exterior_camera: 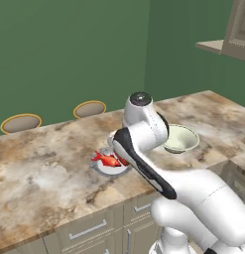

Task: Place the fish on the plate and place the carrot on the same plate.

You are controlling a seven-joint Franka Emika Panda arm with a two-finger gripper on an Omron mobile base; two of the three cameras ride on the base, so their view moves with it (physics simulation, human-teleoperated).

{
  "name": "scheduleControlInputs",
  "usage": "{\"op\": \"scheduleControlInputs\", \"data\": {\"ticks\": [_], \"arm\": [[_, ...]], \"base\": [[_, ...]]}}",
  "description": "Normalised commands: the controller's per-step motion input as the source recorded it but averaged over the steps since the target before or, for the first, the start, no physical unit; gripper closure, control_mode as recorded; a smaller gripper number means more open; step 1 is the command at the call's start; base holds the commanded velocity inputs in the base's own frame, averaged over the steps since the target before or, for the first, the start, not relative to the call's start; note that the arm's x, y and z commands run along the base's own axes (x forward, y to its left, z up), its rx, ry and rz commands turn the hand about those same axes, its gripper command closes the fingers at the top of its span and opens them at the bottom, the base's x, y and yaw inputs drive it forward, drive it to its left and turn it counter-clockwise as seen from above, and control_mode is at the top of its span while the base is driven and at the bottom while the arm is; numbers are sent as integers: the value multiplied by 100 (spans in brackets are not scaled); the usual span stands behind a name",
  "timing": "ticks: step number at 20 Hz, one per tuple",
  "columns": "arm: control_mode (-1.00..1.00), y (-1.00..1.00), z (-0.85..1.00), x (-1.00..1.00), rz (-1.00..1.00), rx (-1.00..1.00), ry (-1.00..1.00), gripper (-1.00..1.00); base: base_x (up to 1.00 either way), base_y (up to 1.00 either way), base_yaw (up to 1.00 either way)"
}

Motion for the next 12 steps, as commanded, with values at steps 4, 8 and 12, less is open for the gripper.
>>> {"op": "scheduleControlInputs", "data": {"ticks": [4,8,12], "arm": [[-100,-9,26,-100,13,-6,-32,-100],[-100,-14,11,-97,5,4,-54,-100],[-100,5,0,0,0,-3,1,-100]], "base": [[0,0,0],[0,0,0],[0,0,0]]}}
